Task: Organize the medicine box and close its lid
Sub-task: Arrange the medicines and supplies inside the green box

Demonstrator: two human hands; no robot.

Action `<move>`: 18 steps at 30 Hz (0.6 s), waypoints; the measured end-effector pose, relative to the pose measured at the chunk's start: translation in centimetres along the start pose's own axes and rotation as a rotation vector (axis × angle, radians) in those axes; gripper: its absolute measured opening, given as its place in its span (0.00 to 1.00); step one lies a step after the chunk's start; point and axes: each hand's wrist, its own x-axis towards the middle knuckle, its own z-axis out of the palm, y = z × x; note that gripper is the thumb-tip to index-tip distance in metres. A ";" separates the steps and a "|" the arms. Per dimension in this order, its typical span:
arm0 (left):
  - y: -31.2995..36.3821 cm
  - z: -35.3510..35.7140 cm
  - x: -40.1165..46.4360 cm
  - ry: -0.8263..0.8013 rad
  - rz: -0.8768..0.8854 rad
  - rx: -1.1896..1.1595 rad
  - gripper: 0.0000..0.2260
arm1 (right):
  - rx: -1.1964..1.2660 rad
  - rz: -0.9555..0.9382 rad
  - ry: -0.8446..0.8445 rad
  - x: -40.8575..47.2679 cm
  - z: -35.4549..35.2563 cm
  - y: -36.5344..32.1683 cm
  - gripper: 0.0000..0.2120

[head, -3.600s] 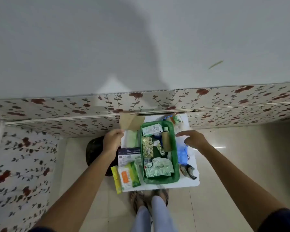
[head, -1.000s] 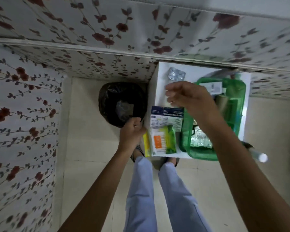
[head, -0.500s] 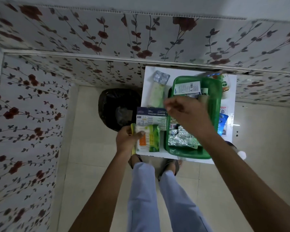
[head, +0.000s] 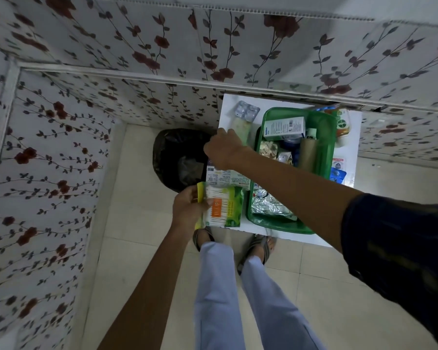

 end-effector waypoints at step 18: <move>2.2 -8.1 -1.0 0.075 0.023 -0.361 0.12 | 0.917 0.212 0.405 -5.6 -2.1 1.4 0.05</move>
